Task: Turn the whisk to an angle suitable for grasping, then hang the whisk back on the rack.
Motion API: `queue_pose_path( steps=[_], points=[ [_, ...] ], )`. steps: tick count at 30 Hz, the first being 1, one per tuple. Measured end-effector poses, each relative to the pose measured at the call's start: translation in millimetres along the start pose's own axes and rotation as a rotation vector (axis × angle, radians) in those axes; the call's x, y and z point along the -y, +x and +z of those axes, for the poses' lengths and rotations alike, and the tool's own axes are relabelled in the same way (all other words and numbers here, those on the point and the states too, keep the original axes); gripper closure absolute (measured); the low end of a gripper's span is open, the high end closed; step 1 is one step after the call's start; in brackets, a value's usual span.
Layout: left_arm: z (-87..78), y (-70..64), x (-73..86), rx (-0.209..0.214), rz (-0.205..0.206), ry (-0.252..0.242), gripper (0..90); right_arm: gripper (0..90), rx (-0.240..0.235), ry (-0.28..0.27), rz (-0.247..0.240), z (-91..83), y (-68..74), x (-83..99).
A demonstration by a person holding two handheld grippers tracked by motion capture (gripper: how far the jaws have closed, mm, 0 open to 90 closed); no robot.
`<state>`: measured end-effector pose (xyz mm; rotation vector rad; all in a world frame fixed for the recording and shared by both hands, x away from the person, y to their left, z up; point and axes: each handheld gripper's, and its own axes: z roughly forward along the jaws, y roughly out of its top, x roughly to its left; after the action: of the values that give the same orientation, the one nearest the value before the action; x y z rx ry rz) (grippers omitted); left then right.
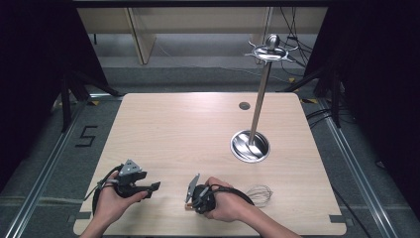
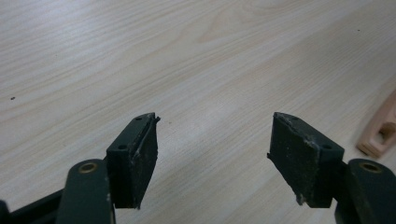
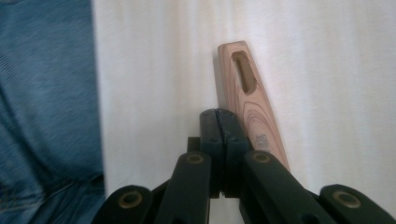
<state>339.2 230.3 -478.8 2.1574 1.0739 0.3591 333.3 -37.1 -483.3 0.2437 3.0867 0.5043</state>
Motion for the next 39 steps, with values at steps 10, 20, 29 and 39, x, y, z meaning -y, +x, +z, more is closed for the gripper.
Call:
queue_pose_path(
  steps=[10,20,29,39],
  points=[
    [1.1,1.4,-0.5,-0.007,0.007,0.004,31.8,90.0,0.065,-0.043,0.189,2.2,-32.5,-4.3],
    [5.2,1.0,-1.9,-0.003,-0.001,0.017,31.8,87.9,0.092,-0.088,0.193,-2.8,-54.2,-5.7],
    [2.2,-0.5,3.3,-0.007,-0.025,-0.013,31.7,60.2,0.116,-0.060,0.214,-40.2,-60.7,12.0],
    [-2.7,1.5,2.2,-0.015,0.002,0.006,31.7,54.8,0.094,0.136,0.133,-40.5,-74.8,23.9]
  ],
)
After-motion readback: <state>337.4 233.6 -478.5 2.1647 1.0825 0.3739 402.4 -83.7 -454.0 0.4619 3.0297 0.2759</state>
